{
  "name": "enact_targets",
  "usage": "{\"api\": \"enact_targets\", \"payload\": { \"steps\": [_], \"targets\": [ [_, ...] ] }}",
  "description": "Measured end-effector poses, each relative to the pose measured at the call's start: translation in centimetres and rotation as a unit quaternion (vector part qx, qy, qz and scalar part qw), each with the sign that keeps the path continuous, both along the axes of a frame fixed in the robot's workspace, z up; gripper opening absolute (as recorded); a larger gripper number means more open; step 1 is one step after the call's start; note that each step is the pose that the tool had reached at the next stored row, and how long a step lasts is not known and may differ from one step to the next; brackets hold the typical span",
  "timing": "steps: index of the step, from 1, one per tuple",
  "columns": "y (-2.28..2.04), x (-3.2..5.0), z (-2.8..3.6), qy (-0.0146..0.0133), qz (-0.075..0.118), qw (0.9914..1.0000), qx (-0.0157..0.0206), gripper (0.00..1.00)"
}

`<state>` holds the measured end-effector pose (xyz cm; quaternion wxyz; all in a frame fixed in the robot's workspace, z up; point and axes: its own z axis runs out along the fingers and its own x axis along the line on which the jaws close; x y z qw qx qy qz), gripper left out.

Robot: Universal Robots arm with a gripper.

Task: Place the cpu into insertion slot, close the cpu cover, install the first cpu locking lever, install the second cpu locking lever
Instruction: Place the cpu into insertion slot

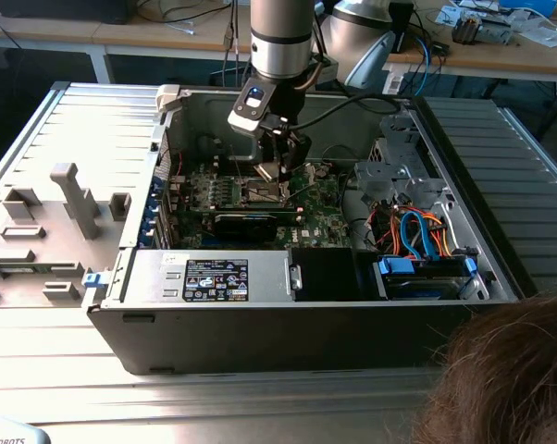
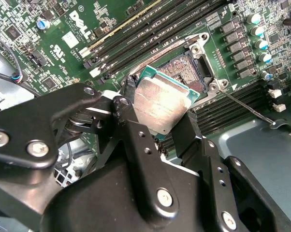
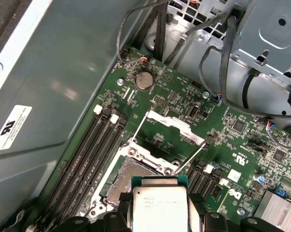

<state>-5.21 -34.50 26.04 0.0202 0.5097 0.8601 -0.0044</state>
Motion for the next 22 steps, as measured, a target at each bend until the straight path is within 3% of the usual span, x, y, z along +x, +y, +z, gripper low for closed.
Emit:
{"api": "enact_targets", "payload": {
  "steps": [22],
  "targets": [
    [0.00, 0.00, -0.18, 0.0000, -0.035, 0.99939, -0.0050, 0.55]
  ]
}}
